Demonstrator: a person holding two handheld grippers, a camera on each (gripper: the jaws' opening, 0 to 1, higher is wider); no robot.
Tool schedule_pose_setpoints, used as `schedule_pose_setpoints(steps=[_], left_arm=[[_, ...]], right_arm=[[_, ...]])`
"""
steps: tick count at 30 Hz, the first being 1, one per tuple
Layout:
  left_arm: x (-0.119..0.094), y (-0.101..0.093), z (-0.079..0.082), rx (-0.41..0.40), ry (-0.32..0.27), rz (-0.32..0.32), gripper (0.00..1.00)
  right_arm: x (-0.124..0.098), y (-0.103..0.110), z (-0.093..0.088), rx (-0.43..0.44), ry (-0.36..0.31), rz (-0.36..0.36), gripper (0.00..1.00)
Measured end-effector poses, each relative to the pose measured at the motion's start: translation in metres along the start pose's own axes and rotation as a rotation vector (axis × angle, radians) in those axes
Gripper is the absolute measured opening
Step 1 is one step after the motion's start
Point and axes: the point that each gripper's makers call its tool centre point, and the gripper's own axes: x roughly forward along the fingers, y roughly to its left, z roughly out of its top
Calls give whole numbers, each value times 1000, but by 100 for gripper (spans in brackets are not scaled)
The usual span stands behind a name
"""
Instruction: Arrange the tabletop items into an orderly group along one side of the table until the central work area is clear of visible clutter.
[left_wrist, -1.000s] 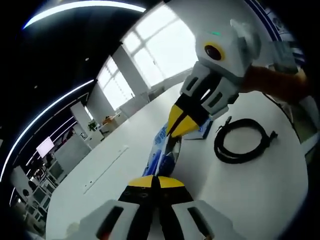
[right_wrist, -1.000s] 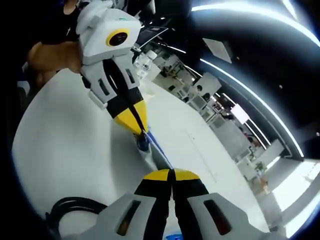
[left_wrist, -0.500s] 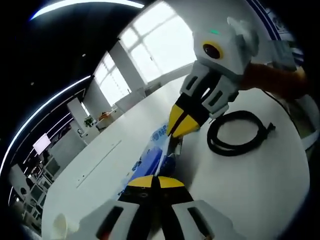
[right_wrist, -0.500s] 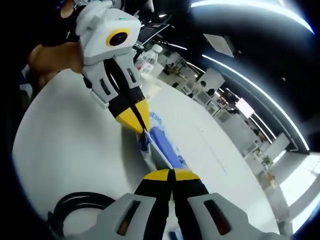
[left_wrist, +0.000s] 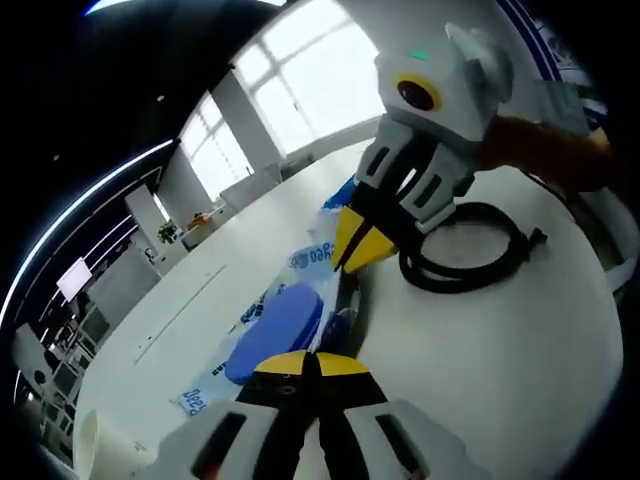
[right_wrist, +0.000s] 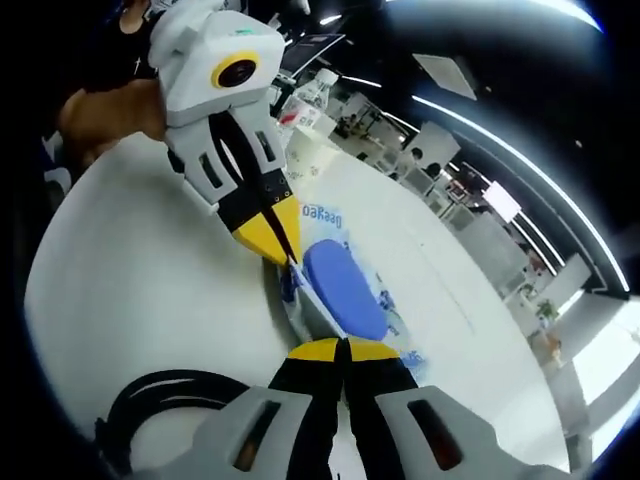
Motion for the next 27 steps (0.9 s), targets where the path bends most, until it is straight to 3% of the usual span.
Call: schedule_pose_setpoints(steps=[20,27], left_arm=[[-1,-3,-4,-55,-13,-11,0],[-10,-3,5,-97,-50,-27,6]], right_arm=[[2,1,-9,68,-7,38,0],[-5,-3,-6,89,-22,26,2]])
